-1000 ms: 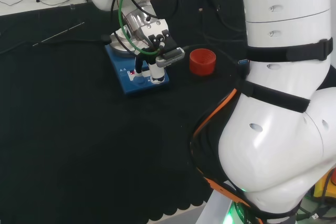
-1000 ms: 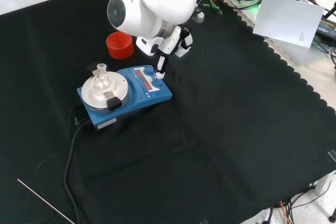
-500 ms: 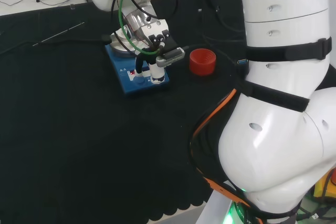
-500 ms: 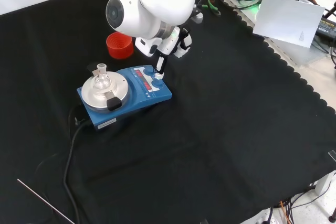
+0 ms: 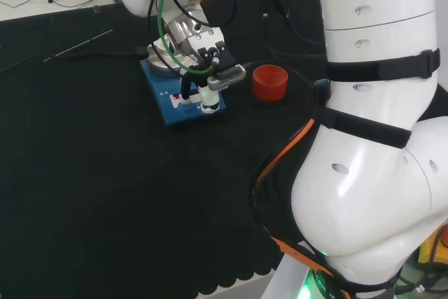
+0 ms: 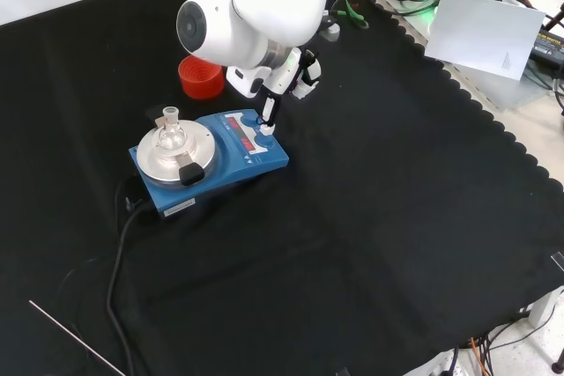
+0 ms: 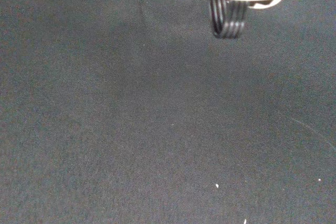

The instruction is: Turn on the heater.

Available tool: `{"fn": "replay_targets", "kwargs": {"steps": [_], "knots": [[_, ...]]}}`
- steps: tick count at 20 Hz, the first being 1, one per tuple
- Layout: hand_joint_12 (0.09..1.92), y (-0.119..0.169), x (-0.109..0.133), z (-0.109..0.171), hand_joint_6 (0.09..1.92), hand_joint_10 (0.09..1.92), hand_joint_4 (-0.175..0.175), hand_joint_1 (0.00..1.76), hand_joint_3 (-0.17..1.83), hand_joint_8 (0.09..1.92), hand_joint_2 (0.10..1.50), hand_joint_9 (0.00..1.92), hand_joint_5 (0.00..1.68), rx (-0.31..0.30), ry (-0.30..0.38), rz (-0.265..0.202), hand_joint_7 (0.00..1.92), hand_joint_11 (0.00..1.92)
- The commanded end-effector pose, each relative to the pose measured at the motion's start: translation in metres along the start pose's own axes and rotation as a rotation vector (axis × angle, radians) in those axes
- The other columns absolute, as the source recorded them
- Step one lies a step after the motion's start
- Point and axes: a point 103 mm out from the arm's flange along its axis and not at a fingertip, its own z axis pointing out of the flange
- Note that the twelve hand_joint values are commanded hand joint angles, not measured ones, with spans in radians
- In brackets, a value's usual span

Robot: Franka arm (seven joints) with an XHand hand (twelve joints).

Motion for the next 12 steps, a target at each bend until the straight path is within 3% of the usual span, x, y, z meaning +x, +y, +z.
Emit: {"fn": "replay_targets", "kwargs": {"steps": [1,12], "knots": [[1.64,0.0021,0.0002,0.0018,0.11,1.54,-0.023,1.50,1.17,1.53,0.59,1.92,0.37,0.004,0.001,-0.001,1.89,1.92],[1.64,0.0036,-0.0001,0.0035,0.10,1.54,-0.024,1.50,1.18,1.53,0.59,1.92,0.37,0.002,0.002,0.000,1.89,1.92]]}}
